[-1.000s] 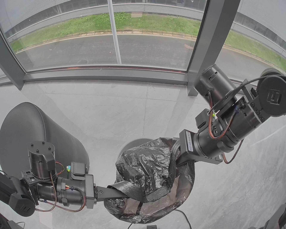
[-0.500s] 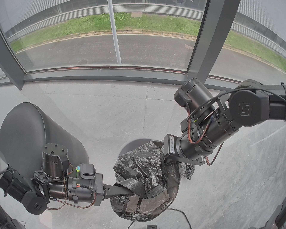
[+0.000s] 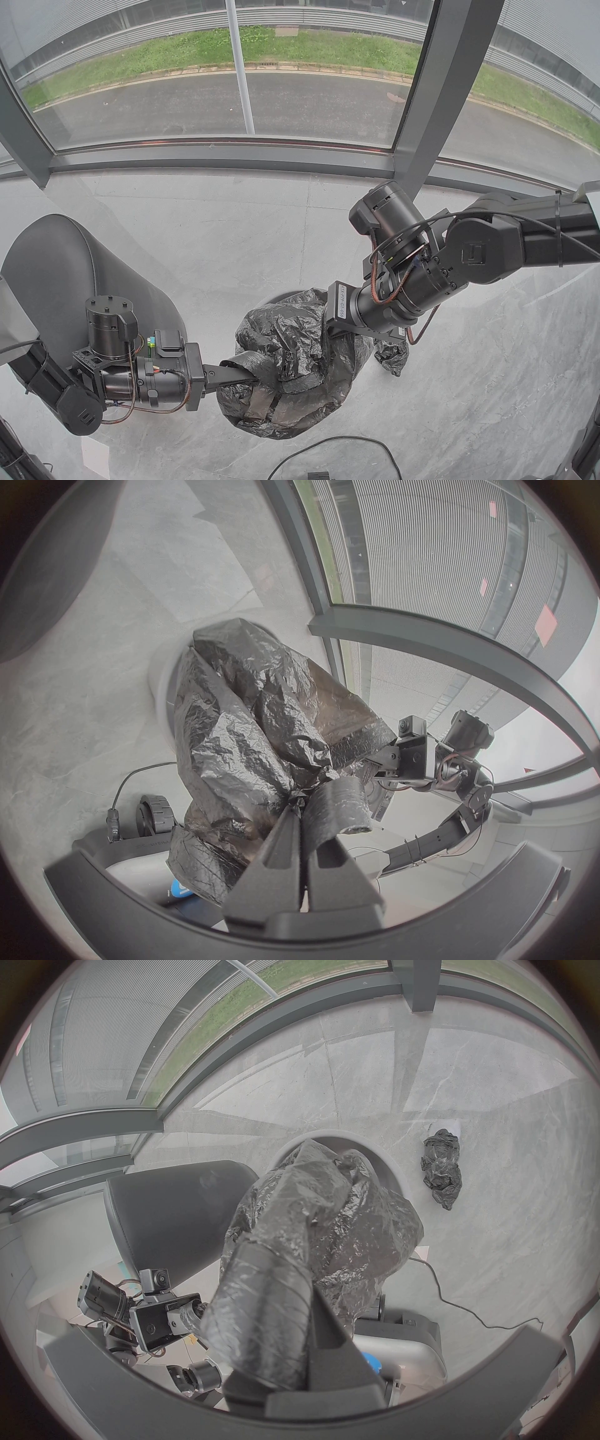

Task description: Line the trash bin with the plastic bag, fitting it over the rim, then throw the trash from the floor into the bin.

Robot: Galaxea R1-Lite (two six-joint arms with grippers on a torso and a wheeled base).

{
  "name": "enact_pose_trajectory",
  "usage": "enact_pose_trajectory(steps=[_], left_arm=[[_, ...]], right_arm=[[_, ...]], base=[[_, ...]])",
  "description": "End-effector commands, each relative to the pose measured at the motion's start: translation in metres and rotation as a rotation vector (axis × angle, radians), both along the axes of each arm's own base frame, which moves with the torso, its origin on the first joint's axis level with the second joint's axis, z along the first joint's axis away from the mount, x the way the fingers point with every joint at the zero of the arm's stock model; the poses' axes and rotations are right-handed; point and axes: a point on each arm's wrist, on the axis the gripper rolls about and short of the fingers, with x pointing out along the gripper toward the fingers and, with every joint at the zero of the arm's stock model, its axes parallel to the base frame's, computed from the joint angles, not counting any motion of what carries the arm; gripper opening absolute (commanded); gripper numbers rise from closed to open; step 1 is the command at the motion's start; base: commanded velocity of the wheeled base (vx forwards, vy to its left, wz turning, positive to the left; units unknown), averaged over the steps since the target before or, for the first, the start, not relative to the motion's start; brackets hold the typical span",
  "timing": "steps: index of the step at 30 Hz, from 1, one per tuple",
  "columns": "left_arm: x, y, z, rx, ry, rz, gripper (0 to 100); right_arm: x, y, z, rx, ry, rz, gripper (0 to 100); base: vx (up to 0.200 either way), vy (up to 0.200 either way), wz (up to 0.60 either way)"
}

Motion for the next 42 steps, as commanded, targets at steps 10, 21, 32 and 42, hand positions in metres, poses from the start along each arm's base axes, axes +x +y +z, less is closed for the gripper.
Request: enact_pose_trajectory(steps=[10, 21, 32, 42], left_arm=[[0.02, 0.021, -0.01, -0.009, -0.029, 0.098, 0], [0.038, 0.022, -0.03, -0.029, -0.07, 0.112, 0], [0.042, 0.023, -0.044, -0.021, -0.04, 0.119, 0], [0.043, 0.022, -0.05, -0.016, -0.028, 0.115, 0]], right_arm=[[0.02, 0.016, -0.037, -0.016, -0.014, 0.025, 0], [0.031, 0.012, -0.057, -0.063, -0.002, -0.005, 0], [0.008, -0.009, -0.09, -0.226, 0.067, -0.045, 0], [0.013, -0.018, -0.109, -0.221, 0.063, -0.071, 0]], base=[[0.0, 0.0, 0.0], [0.0, 0.0, 0.0], [0.0, 0.0, 0.0], [0.0, 0.0, 0.0]])
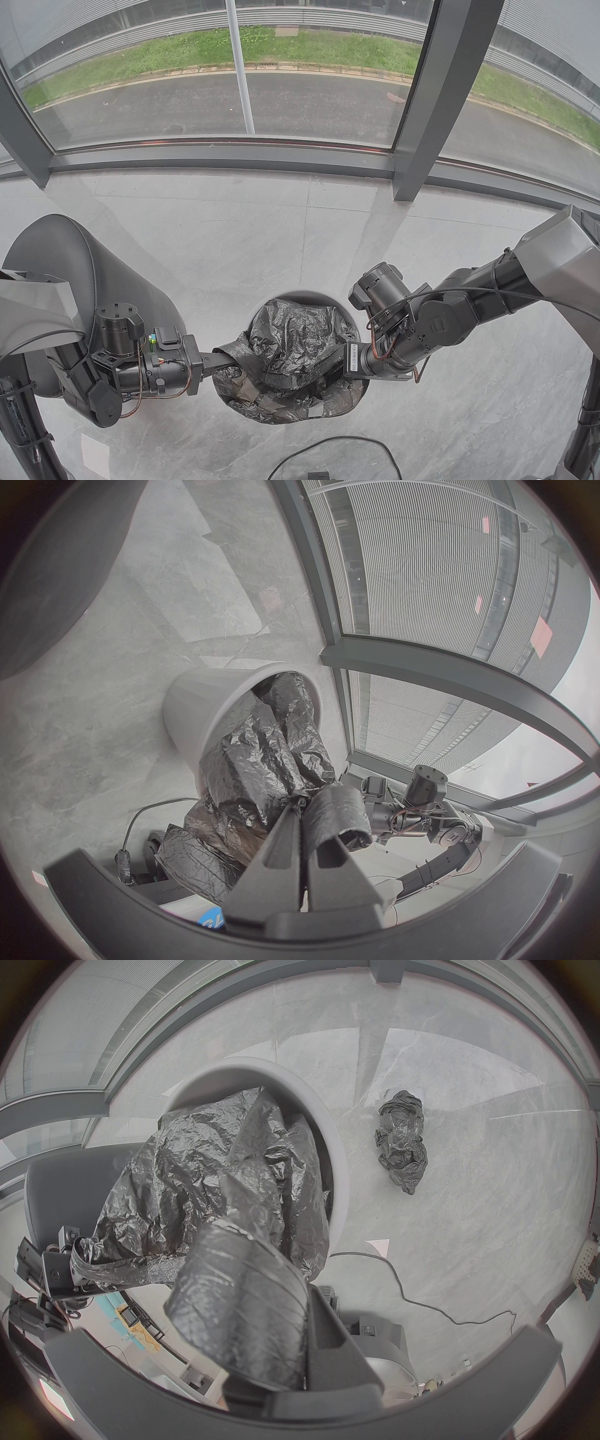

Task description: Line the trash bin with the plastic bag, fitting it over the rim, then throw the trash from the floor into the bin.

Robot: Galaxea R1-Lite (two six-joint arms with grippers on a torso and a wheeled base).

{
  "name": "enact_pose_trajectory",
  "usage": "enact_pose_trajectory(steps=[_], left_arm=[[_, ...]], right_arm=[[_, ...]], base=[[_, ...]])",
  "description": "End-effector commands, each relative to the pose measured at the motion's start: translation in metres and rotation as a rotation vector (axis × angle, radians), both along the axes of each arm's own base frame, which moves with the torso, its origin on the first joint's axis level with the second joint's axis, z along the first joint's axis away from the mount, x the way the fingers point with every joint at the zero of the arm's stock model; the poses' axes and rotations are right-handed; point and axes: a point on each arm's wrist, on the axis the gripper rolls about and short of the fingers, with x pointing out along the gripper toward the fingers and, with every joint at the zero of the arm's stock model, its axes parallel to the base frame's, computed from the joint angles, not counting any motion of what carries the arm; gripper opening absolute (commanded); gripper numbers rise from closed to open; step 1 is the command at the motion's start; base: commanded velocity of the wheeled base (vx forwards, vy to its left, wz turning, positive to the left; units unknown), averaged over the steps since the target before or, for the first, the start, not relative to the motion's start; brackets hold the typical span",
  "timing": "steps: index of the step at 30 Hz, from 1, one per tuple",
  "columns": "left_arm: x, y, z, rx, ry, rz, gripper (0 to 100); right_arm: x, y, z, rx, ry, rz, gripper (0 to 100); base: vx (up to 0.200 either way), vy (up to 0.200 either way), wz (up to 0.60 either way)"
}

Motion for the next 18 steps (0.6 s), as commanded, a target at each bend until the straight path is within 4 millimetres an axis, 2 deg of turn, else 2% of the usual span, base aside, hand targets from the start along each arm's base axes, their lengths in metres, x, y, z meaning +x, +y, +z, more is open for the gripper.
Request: enact_pose_trajectory(steps=[1, 11, 18], left_arm=[[0.002, -0.001, -0.004, 0.003, 0.009, -0.003, 0], [0.013, -0.005, -0.008, 0.003, -0.007, -0.001, 0], [0.017, -0.005, -0.011, 0.005, -0.007, 0.005, 0]], right_arm=[[0.003, -0.004, -0.008, -0.008, 0.008, -0.012, 0], [0.022, -0.015, -0.019, 0.004, -0.013, -0.064, 0], [0.022, -0.018, -0.023, -0.006, -0.003, -0.073, 0]], base=[[0.0, 0.0, 0.0], [0.0, 0.0, 0.0], [0.0, 0.0, 0.0]])
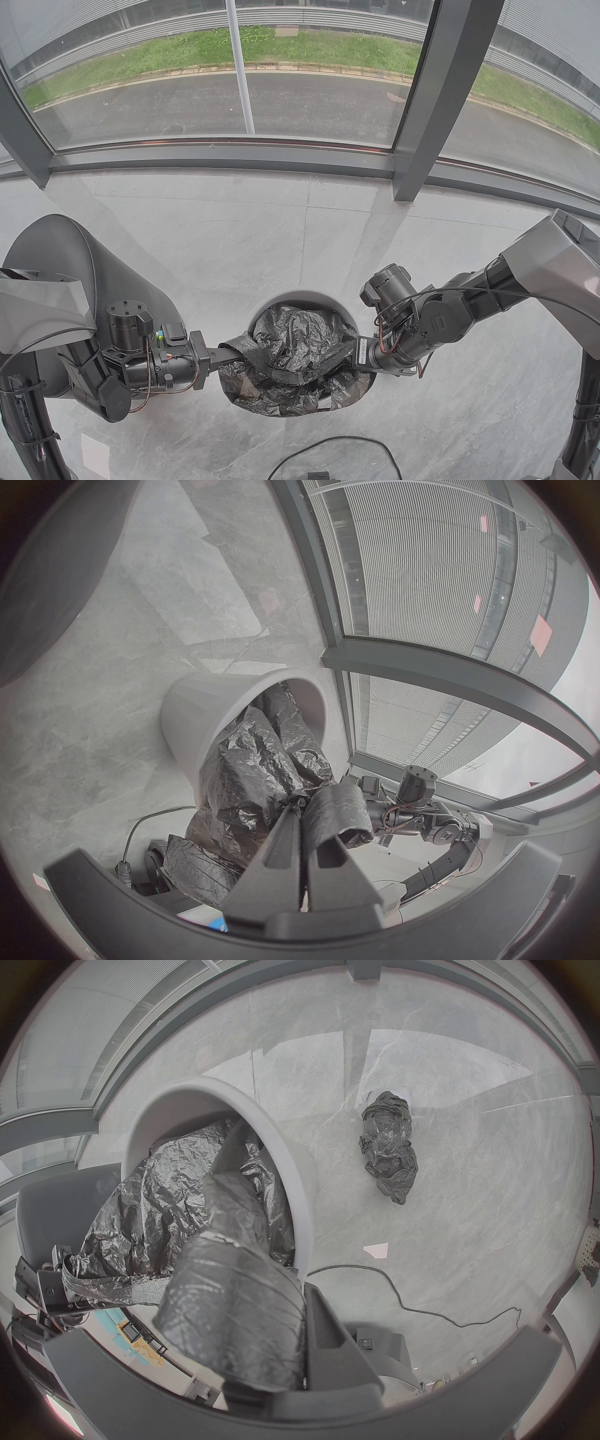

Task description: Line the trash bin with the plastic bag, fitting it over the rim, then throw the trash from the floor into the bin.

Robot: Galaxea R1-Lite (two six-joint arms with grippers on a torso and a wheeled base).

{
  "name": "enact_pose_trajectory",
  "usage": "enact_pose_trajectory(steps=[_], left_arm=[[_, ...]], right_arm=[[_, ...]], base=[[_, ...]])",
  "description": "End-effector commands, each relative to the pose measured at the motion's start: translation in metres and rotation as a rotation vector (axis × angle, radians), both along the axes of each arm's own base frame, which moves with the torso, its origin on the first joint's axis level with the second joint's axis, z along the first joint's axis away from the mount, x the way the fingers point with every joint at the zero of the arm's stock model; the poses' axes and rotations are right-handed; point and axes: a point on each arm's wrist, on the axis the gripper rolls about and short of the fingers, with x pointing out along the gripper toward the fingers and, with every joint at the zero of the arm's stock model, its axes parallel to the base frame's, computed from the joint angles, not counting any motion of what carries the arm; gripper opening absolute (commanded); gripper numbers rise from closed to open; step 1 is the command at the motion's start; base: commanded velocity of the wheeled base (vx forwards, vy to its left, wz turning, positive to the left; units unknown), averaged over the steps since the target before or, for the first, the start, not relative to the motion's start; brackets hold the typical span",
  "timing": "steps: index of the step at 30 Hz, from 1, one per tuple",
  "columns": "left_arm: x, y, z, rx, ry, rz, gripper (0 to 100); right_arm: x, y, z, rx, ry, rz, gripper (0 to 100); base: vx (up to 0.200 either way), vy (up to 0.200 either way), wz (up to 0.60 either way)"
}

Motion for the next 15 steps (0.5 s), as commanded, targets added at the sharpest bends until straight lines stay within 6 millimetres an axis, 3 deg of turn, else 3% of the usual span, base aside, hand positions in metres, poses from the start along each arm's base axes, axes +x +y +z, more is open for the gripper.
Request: enact_pose_trajectory(steps=[1, 15], left_arm=[[0.0012, -0.0003, -0.0025, 0.001, 0.005, 0.001, 0], [-0.0006, 0.0001, -0.0065, -0.006, -0.033, -0.002, 0]], right_arm=[[0.0005, -0.0013, -0.0042, -0.007, 0.01, -0.003, 0], [0.0012, -0.0009, -0.0079, 0.001, -0.002, -0.005, 0]], base=[[0.0, 0.0, 0.0], [0.0, 0.0, 0.0]])
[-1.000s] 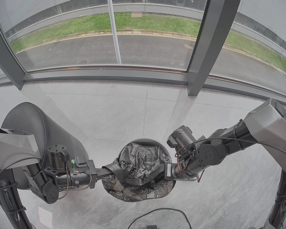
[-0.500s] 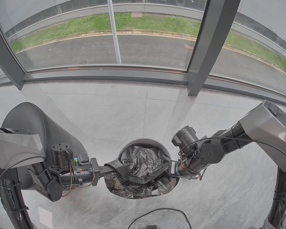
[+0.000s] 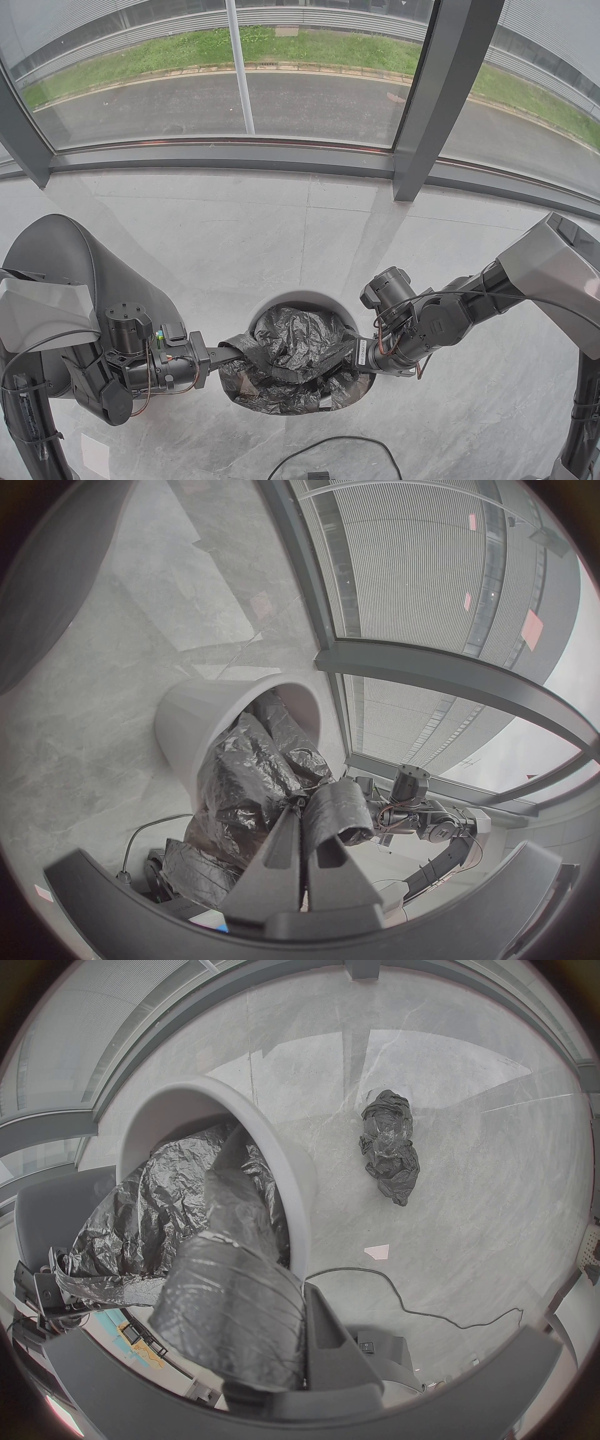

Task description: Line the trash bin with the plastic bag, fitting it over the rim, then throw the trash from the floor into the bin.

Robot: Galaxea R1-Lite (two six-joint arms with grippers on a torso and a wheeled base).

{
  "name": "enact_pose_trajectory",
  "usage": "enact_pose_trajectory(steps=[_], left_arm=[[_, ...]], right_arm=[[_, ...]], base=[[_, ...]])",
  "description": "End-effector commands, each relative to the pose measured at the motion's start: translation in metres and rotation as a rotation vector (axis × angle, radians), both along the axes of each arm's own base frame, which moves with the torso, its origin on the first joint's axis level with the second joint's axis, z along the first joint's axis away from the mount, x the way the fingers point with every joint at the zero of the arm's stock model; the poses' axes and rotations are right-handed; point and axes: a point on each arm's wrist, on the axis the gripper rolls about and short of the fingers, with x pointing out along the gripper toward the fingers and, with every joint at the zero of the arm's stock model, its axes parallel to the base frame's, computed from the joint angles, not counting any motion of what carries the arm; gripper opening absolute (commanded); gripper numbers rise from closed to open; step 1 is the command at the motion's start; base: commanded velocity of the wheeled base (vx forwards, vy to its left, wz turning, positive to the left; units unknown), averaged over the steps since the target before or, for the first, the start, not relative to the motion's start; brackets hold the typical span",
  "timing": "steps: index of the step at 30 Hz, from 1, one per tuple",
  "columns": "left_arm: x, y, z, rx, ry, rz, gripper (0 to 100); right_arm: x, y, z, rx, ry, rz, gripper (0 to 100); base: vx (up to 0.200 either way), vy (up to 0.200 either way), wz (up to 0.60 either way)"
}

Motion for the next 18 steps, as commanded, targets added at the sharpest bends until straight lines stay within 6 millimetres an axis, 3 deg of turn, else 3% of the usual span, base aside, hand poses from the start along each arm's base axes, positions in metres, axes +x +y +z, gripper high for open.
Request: enact_pose_trajectory(steps=[1, 3, 4, 9, 18], left_arm=[[-0.001, 0.0, -0.004, 0.004, 0.011, -0.002, 100], [-0.002, 0.0, -0.004, 0.005, 0.012, -0.004, 100], [-0.002, 0.0, -0.004, 0.007, 0.009, -0.006, 100], [-0.001, -0.001, -0.005, 0.008, 0.005, -0.004, 100], [-0.003, 0.0, -0.009, 0.0, -0.026, -0.006, 100]], right_arm=[[-0.002, -0.001, -0.001, -0.004, 0.006, -0.001, 0], [-0.002, -0.002, -0.001, -0.005, 0.006, -0.001, 0], [-0.002, -0.002, 0.0, -0.005, 0.006, -0.001, 100], [-0.006, -0.005, 0.009, 0.006, -0.008, -0.004, 100], [-0.025, -0.018, 0.051, 0.06, -0.084, -0.004, 100]], base=[[0.0, 0.0, 0.0], [0.0, 0.0, 0.0], [0.0, 0.0, 0.0], [0.0, 0.0, 0.0], [0.0, 0.0, 0.0]])
